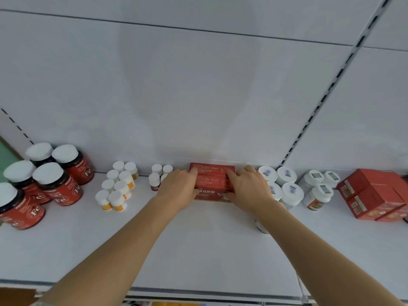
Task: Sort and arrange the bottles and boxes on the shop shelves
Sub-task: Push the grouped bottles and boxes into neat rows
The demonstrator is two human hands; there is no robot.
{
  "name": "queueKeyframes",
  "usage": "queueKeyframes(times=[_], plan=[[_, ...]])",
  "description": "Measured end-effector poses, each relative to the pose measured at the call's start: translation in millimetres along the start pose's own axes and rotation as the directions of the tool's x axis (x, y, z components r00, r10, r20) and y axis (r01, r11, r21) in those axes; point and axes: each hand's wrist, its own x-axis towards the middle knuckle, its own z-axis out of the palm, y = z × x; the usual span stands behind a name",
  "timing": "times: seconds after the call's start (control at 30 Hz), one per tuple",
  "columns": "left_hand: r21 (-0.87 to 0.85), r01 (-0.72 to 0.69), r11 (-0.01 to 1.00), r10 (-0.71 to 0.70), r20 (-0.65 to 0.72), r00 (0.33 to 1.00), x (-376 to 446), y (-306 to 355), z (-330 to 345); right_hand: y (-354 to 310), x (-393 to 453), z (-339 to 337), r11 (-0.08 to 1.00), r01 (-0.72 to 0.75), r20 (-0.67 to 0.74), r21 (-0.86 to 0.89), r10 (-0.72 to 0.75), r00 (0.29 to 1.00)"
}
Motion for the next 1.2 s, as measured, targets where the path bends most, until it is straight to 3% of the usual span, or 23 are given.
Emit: queueKeyframes(times=[0.37, 0.73, 0.93, 1.1, 1.2], plan=[[-0.137, 0.038, 0.990, -0.035, 0.026, 0.999, -0.6, -5.4, 0.6, -4.2, 0.0, -1.1, 1.000, 0.003, 0.003, -0.020, -0.003, 1.000], [-0.120, 0.028, 0.992, -0.023, 0.042, 0.999, 1.6, -5.4, -4.3, -9.5, -2.9, 2.9, 0.997, -0.056, -0.011, 0.059, 0.056, 0.998], [-0.084, -0.014, 0.996, 0.017, 0.030, 0.999, 0.4, -6.6, -8.5, -13.0, -7.2, -1.1, 0.998, -0.063, -0.017, 0.020, 0.063, 0.998], [0.077, -0.029, 0.997, 0.038, -0.114, 0.993, 1.6, 3.2, -30.8, -0.2, -25.9, -18.5, 0.992, -0.076, -0.168, 0.096, 0.092, 0.982], [0.032, -0.130, 0.991, 0.134, -0.239, 0.962, 4.9, 25.5, -41.7, 26.5, -41.1, -26.6, 0.989, -0.108, -0.249, 0.102, 0.130, 0.960]])
